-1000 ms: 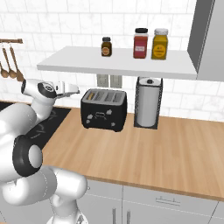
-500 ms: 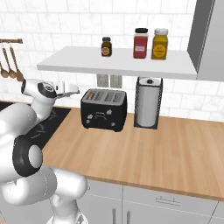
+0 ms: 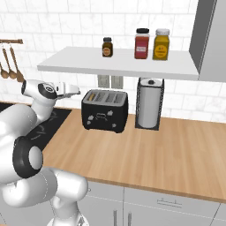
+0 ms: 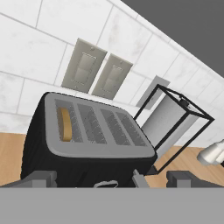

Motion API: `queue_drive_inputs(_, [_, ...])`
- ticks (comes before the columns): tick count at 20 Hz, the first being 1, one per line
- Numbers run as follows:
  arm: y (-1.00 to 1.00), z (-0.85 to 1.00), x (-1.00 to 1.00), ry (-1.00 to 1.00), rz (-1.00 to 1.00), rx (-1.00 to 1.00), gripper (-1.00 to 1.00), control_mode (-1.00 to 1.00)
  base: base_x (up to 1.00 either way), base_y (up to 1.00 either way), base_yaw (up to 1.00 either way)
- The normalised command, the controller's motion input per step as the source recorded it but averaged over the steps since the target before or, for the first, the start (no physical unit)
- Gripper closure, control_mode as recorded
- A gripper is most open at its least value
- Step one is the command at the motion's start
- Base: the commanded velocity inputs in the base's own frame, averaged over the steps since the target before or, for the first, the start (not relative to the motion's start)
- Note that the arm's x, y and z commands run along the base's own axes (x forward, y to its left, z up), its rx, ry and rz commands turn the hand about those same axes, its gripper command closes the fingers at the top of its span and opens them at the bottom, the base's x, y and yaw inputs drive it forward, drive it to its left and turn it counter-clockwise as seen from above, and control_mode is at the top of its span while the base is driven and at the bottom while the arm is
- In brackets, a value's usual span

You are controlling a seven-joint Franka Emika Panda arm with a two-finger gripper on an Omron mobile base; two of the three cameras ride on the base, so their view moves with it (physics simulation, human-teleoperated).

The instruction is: Start the toaster. Once the lever pops up, take the bread to the plate on the dining counter.

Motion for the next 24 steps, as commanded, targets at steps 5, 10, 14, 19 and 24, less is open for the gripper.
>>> queue_drive_inputs(5, [0.0,0.0,0.0,0.0,0.0,0.0,-1.0,-1.0,0.0,0.0,0.0])
queue_drive_inputs(10, [0.0,0.0,0.0,0.0,0.0,0.0,-1.0,-1.0,0.0,0.0,0.0])
queue_drive_inputs(14, [0.0,0.0,0.0,0.0,0.0,0.0,-1.0,-1.0,0.0,0.0,0.0])
queue_drive_inputs(19, [0.0,0.0,0.0,0.0,0.0,0.0,-1.0,-1.0,0.0,0.0,0.0])
queue_drive_inputs(24, [0.0,0.0,0.0,0.0,0.0,0.0,-1.0,-1.0,0.0,0.0,0.0])
